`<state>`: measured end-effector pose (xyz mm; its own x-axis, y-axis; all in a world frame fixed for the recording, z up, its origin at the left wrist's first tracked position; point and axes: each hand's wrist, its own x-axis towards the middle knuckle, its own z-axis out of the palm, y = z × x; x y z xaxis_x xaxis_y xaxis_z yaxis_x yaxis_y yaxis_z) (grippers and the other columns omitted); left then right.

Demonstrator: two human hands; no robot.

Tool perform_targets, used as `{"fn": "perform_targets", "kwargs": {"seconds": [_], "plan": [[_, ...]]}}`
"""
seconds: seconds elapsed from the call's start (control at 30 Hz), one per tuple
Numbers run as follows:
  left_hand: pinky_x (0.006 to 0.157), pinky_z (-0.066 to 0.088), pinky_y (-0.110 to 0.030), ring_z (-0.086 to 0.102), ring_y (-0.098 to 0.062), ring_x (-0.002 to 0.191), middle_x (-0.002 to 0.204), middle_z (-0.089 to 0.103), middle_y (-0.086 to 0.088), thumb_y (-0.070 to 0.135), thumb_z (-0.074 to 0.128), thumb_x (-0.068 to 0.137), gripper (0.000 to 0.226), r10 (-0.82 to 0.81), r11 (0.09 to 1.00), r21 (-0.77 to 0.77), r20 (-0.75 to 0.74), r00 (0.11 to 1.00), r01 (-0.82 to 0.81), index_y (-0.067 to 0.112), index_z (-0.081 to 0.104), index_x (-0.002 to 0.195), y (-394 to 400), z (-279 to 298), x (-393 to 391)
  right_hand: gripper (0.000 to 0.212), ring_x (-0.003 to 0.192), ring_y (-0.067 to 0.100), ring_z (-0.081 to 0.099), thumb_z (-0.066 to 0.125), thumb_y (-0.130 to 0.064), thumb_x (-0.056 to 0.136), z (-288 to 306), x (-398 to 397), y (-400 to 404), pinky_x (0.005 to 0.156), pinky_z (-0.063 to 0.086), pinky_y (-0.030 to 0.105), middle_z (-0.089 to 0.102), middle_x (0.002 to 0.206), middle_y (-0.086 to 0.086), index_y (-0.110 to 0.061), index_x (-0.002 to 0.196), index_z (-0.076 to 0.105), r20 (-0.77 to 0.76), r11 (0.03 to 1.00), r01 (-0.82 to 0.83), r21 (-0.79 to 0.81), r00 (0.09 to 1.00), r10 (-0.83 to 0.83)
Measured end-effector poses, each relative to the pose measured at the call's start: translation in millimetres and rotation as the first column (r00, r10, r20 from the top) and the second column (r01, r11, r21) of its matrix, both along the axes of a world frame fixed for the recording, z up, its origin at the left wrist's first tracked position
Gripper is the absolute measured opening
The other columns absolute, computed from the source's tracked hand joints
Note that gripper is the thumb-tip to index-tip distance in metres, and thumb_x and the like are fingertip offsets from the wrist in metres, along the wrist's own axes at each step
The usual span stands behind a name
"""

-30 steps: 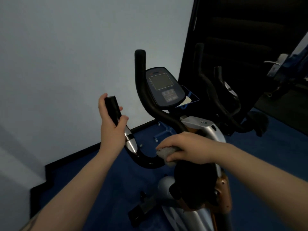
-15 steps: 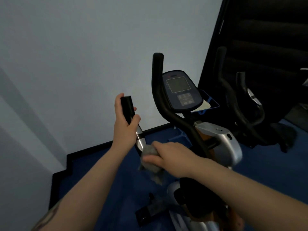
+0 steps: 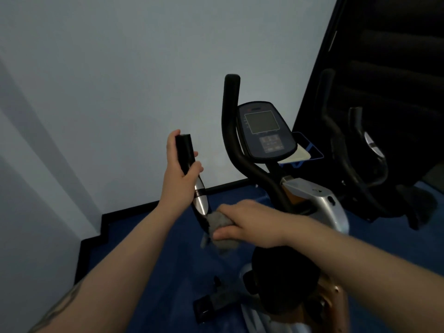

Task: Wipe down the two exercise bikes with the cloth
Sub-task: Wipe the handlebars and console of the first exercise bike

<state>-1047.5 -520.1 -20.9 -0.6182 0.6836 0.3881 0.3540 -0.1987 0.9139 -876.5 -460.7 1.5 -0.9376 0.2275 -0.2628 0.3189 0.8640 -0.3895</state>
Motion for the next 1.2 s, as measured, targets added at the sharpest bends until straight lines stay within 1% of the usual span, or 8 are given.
{"fn": "perform_targets", "kwargs": {"seconds": [0.1,0.3,0.43,0.53,0.63,0.73,0.9,1.2], "plan": [[0.076,0.048,-0.010,0.059,-0.029,0.104,0.117,0.055,-0.010,0.005,0.050,0.096,0.068,0.004,1.000,-0.026,-0.015,1.000,-0.005,0.036,0.018,0.147,-0.8,-0.1,-1.4,0.035,0.108,0.015,0.050,0.053,-0.059,0.089,16.8,25.5,30.9,0.111,0.014,0.028,0.065,0.104,-0.009,-0.031,0.112,0.052,0.093,0.958,-0.139,0.249,0.989,0.119],[0.080,0.048,-0.013,0.059,-0.019,0.102,0.116,0.055,-0.010,0.002,0.050,0.095,0.069,0.046,0.999,-0.020,0.000,0.999,-0.046,0.036,0.021,0.147,-0.5,1.8,3.6,0.039,0.104,0.010,0.056,0.054,-0.055,0.090,9.4,40.5,40.2,0.106,0.011,0.023,0.064,0.111,-0.010,-0.027,0.116,0.055,-0.016,0.868,-0.182,0.462,0.977,0.214],[0.082,0.047,-0.012,0.058,-0.014,0.103,0.118,0.056,-0.009,0.002,0.052,0.095,0.070,0.075,0.996,-0.047,-0.010,0.997,-0.075,0.037,0.021,0.147,-0.8,4.5,4.9,0.039,0.112,0.008,0.054,0.058,-0.051,0.090,3.9,43.9,36.3,0.113,0.013,0.024,0.065,0.116,-0.011,-0.026,0.119,0.058,-0.151,0.955,-0.076,0.288,0.981,0.123],[0.103,0.042,-0.028,0.051,-0.016,0.121,0.141,0.047,-0.006,0.004,0.051,0.096,0.075,0.119,0.990,-0.083,0.013,0.993,-0.117,0.044,0.014,0.149,1.2,5.9,10.4,0.025,0.106,0.002,0.059,0.065,-0.036,0.091,16.9,53.6,36.9,0.096,0.044,0.023,0.068,0.105,-0.013,-0.026,0.113,0.063,-0.318,0.982,0.098,-0.159,0.937,-0.144],[0.115,0.031,-0.038,0.035,-0.013,0.136,0.157,0.023,0.006,0.007,0.040,0.102,0.075,0.209,0.975,-0.089,0.041,0.977,-0.205,0.051,0.001,0.149,5.5,5.7,30.4,0.014,0.088,0.003,0.067,0.068,-0.023,0.089,43.6,61.9,48.3,0.077,0.052,0.022,0.070,0.090,-0.011,-0.027,0.102,0.065,-0.564,0.839,0.192,-0.509,0.662,-0.493],[0.100,0.026,-0.015,0.028,0.006,0.122,0.156,0.018,0.008,0.011,0.032,0.105,0.068,0.281,0.954,-0.112,0.019,0.959,-0.278,0.043,-0.006,0.151,7.0,5.1,45.9,0.016,0.092,0.005,0.065,0.071,-0.027,0.087,55.5,51.2,65.1,0.084,0.054,0.028,0.070,0.094,-0.009,-0.028,0.102,0.068,-0.690,0.824,0.324,-0.466,0.450,-0.567],[0.090,0.028,-0.019,0.030,0.008,0.102,0.155,0.022,-0.001,0.015,0.030,0.105,0.067,0.295,0.931,-0.196,-0.091,0.951,-0.308,0.035,-0.012,0.152,1.8,9.5,48.9,0.050,0.112,0.021,0.049,0.066,-0.055,0.083,15.9,3.7,61.2,0.094,0.044,0.037,0.062,0.116,-0.001,-0.033,0.128,0.062,-0.542,0.848,0.520,-0.106,0.685,-0.488],[0.090,0.032,-0.025,0.041,-0.008,0.116,0.154,0.025,-0.001,0.019,0.028,0.106,0.065,0.316,0.918,-0.209,-0.126,0.940,-0.336,0.040,-0.013,0.151,2.9,3.6,48.6,0.034,0.099,0.017,0.056,0.059,-0.040,0.090,-7.4,63.8,53.3,0.084,0.047,0.037,0.064,0.101,-0.002,-0.030,0.122,0.063,-0.538,0.830,0.550,-0.091,0.674,-0.506]]}}
